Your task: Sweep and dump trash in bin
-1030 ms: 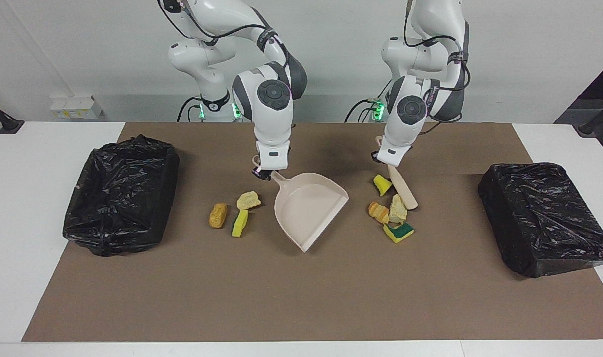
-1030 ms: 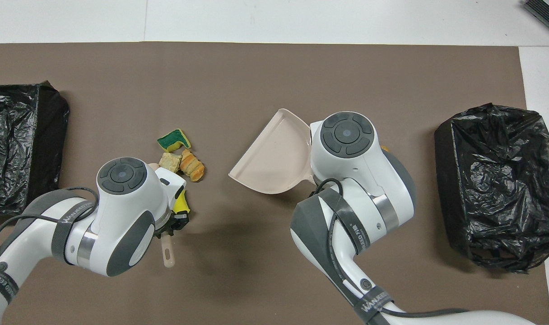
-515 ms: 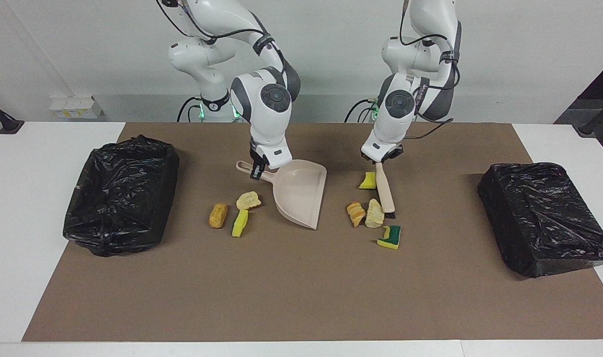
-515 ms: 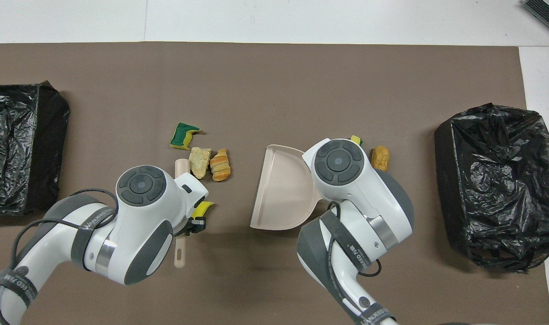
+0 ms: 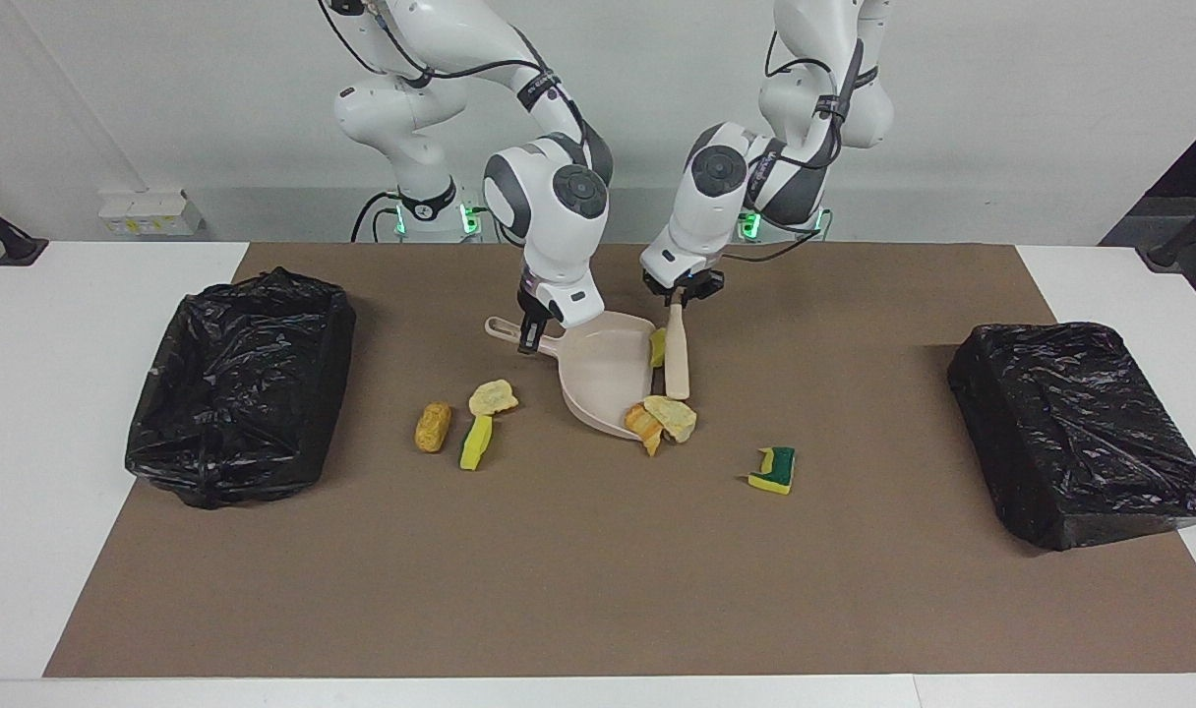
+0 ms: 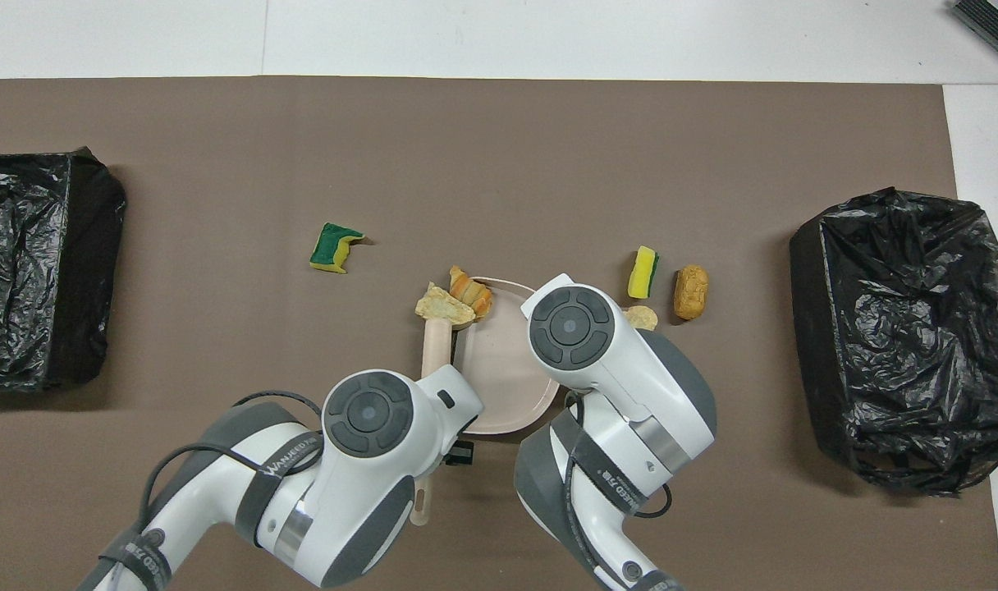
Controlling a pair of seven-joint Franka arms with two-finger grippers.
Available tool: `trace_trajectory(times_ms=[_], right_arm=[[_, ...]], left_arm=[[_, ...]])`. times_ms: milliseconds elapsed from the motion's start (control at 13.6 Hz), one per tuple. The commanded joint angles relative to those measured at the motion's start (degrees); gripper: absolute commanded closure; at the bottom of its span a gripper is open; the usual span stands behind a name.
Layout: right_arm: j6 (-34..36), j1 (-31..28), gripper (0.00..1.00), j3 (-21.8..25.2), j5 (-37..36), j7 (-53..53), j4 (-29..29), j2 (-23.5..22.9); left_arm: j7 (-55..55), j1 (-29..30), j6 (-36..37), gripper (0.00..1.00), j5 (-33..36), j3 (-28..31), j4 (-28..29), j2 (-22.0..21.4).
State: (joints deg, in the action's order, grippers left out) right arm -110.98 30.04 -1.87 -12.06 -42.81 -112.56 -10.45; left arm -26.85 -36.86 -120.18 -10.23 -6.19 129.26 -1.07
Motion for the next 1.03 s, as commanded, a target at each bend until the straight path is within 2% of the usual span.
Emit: trace_trajectory(times_ms=[0,147,294,441,736,956], right_arm=[[-2.0,0.0,1.00,-0.5,-0.8,0.2,-0.5,-0.5],[-1.8,-0.1,1.00,-0.5,-0.8,-0.2,-0.5,-0.5],[-1.3,-0.1,1.00,-0.4,-0.9,-0.4,-0.4,-0.5],[-1.2,-0.1,1.00,-0.5,-1.8,-0.4,-0.4,-0.5],[-1.2,-0.1,1.00,-0.5,-1.8,-0.3,-0.3,-0.5],[-1.2,-0.1,1.00,-0.5,-1.7,-0.3,-0.2,-0.5]], left_arm=[[-0.6,-2.6,3.8,1.00,-1.1,-0.2,-3.3,-0.6],[0.0,-1.5,7.9,1.00,-0.5,0.4,-7.4,-0.6],[0.7,2.6,8.5,1.00,3.6,0.3,-9.0,-0.3],[3.8,6.8,8.5,1.00,6.2,0.4,-12.4,1.8],[9.4,14.1,8.1,1.00,9.0,0.4,-13.5,3.3],[22.1,21.1,7.1,1.00,14.0,0.4,-17.4,6.8]])
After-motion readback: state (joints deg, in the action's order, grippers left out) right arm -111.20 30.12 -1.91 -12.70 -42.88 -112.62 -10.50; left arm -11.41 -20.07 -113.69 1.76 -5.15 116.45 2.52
